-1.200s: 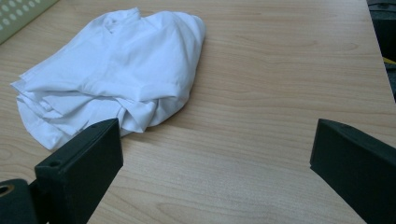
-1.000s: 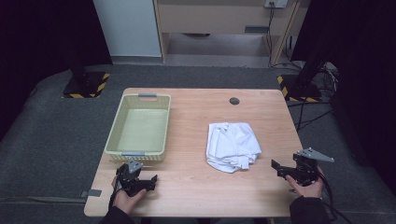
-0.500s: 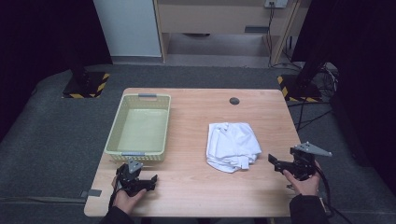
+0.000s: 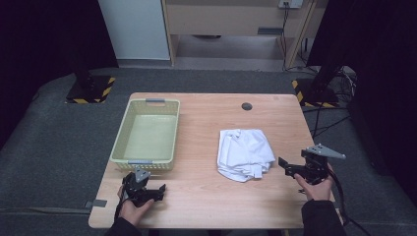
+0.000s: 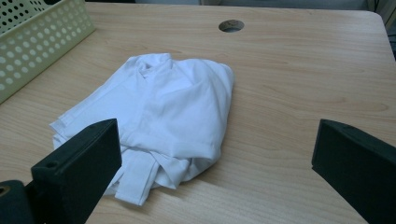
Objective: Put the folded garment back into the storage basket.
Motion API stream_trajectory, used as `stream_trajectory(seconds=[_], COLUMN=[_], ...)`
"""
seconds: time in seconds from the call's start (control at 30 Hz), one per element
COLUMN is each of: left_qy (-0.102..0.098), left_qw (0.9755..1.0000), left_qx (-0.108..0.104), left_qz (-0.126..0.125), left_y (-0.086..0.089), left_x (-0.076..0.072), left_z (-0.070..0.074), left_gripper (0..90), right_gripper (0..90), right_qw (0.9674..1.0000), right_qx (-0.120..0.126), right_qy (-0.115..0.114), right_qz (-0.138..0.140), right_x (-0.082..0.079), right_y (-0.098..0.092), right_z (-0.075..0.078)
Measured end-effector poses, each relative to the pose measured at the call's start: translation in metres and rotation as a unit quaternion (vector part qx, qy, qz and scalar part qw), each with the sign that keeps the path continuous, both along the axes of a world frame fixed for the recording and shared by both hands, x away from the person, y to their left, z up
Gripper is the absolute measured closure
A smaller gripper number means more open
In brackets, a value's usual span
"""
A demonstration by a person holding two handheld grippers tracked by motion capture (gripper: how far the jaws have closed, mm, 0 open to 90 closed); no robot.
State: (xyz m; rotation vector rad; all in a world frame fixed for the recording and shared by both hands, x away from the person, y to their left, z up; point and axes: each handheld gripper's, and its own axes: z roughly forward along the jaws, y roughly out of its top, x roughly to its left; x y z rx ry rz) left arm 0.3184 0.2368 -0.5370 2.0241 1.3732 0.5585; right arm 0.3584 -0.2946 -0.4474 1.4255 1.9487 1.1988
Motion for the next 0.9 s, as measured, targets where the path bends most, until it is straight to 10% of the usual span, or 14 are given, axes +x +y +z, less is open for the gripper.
stream_trajectory(seconds=[0.9], left_qy=[0.0], left_qw=[1.0], left_qx=[0.0], left_qz=[0.0], left_y=[0.0], left_x=[0.0], left_z=[0.0], left_gripper=[0.0], right_gripper=[1.3], right_qw=[0.9999], right_qx=[0.003], right_qy=[0.002], right_qz=[0.012], right_x=[0.022], right_y=[0.015], right_z=[-0.001])
